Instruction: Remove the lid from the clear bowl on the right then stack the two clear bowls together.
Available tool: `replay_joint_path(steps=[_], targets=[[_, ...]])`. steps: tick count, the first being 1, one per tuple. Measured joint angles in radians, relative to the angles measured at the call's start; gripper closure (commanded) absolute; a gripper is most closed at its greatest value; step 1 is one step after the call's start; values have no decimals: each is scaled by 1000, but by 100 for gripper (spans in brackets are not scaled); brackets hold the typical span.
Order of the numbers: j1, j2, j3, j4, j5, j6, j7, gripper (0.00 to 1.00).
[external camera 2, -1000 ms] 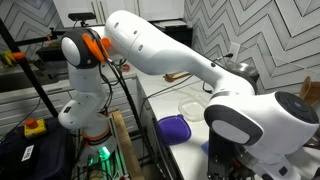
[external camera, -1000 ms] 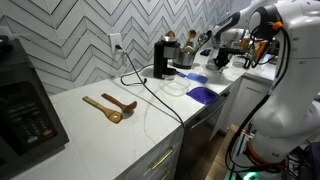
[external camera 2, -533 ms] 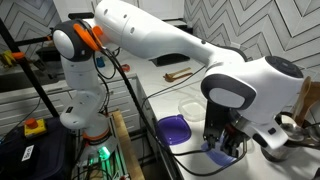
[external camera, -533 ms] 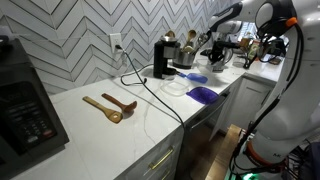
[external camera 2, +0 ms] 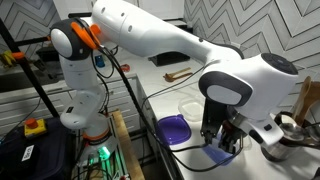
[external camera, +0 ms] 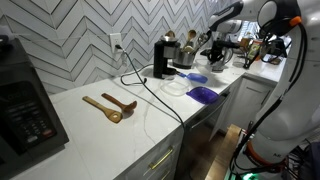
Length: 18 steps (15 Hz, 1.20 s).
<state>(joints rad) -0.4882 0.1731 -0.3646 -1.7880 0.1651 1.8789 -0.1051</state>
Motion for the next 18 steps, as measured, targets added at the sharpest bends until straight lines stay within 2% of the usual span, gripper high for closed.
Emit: replay_joint_path(steps=[4, 7, 14, 18], targets=[[20, -1, 5, -9, 13, 37, 14, 98], [60, -27, 27, -79, 39, 123, 63, 98], [157, -177, 70, -314, 51, 394, 320, 98], [181, -266, 96, -386, 48, 439, 466, 98]])
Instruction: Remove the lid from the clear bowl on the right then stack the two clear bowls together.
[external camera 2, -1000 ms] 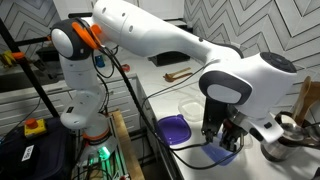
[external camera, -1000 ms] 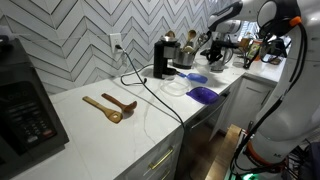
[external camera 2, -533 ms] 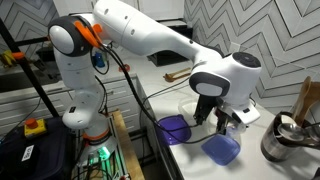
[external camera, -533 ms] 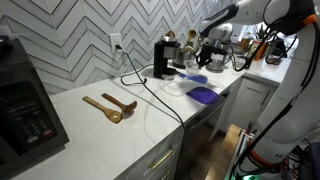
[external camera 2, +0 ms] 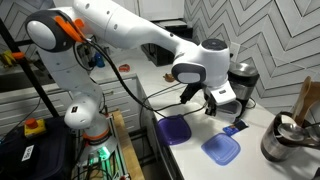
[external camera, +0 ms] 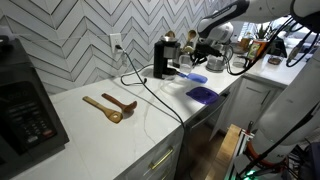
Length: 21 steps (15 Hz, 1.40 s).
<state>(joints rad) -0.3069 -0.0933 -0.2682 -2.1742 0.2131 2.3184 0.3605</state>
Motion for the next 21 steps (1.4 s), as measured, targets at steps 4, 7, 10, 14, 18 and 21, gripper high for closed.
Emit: replay_joint_path(steps=[4, 7, 10, 14, 18, 21], targets=[[8, -38, 32, -25, 0, -12, 151, 98], [9, -51, 55, -29, -2, -43, 239, 93], [11, -54, 65, -33, -5, -47, 266, 93], [11, -56, 65, -34, -5, -47, 268, 98], [11, -55, 66, -31, -5, -47, 277, 98], [17, -54, 83, -33, -5, -47, 346, 98]])
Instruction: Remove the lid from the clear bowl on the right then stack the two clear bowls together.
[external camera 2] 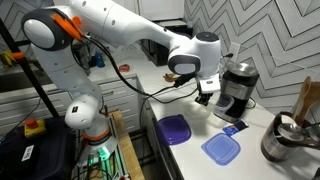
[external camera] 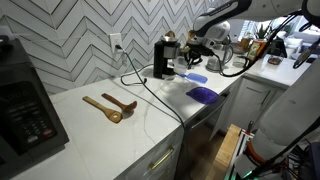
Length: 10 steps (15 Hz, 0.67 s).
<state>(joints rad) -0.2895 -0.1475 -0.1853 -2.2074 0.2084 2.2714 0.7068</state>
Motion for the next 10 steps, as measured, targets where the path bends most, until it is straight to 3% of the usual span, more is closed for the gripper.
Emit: replay_joint_path(steps=[10], targets=[[42, -1, 42, -23, -1, -63, 228, 98]])
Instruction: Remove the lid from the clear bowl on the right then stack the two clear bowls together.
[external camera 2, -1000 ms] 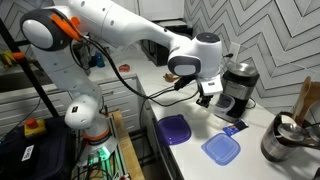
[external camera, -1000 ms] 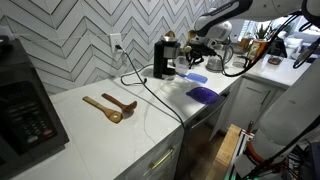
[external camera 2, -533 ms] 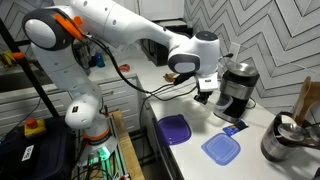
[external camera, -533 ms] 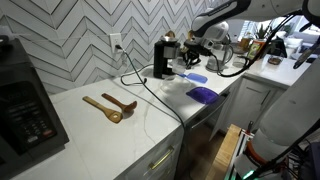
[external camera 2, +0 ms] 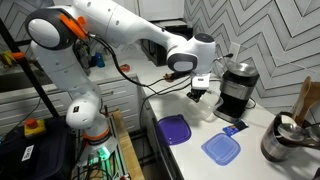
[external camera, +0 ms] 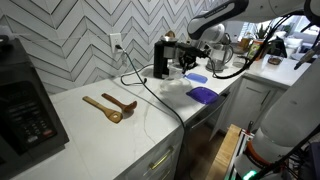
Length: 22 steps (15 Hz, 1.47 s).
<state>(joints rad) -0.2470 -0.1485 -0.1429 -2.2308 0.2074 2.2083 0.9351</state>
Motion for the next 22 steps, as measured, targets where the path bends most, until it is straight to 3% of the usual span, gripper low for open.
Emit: replay_joint_path(steps=[10, 22], targets=[[36, -12, 49, -45, -28, -1, 130, 98], [53, -61, 98, -79, -140, -1, 313, 98]])
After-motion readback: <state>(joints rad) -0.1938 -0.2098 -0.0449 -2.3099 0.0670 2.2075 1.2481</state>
